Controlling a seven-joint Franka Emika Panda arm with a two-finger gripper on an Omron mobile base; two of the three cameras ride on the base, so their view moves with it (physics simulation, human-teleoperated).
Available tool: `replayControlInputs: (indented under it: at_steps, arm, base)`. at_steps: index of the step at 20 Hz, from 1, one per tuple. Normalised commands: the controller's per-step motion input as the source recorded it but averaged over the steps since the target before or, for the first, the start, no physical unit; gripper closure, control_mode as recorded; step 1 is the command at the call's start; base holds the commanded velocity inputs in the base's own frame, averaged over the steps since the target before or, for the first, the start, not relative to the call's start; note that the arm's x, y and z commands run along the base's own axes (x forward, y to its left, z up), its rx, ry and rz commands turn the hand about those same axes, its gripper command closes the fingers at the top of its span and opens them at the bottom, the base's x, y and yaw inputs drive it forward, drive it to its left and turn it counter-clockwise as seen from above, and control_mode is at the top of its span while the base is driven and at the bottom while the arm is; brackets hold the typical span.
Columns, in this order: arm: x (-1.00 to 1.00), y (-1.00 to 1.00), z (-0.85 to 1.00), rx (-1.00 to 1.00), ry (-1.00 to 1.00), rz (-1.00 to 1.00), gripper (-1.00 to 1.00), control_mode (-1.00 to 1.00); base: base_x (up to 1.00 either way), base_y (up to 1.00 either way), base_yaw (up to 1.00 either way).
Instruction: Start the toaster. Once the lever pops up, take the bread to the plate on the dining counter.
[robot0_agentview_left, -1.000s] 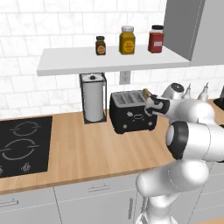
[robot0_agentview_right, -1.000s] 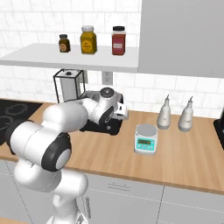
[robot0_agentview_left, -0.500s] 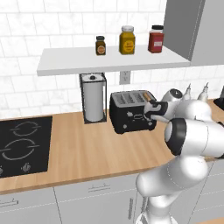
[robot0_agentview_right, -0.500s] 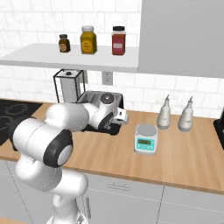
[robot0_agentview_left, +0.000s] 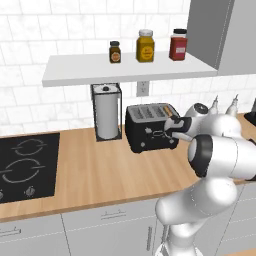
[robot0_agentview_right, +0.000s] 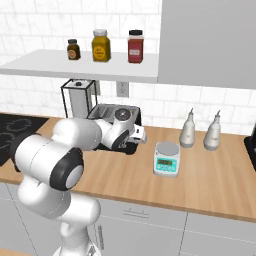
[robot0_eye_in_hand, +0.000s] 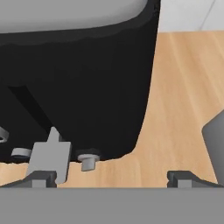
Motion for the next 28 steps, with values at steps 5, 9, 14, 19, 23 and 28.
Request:
replayControlInputs:
  at_steps: [5, 9, 14, 19, 23, 28]
  arm:
    - [-0.13, 0.00, 0.04, 0.00, -0.04, 0.00, -1.00, -1.00]
    - [-0.30, 0.01, 0.39, 0.00, -0.03, -0.01, -1.00, -1.00]
    - [-0.07, 0.06, 0.49, 0.00, 0.00, -0.02, -1.00, -1.00]
    - [0.00, 0.03, 0.81, 0.00, -0.05, 0.00, -1.00, -1.00]
    - [-0.03, 0.01, 0.67, 0.00, -0.20, 0.00, -1.00, -1.00]
    - [-0.23, 0.00, 0.34, 0.00, -0.34, 0.00, -1.00, -1.00]
  base:
    - [0.00, 0.00, 0.00]
    - [0.00, 0.00, 0.00]
    - [0.00, 0.00, 0.00]
    - [0.00, 0.00, 0.00]
    - [0.00, 0.00, 0.00]
    - [0.00, 0.00, 0.00]
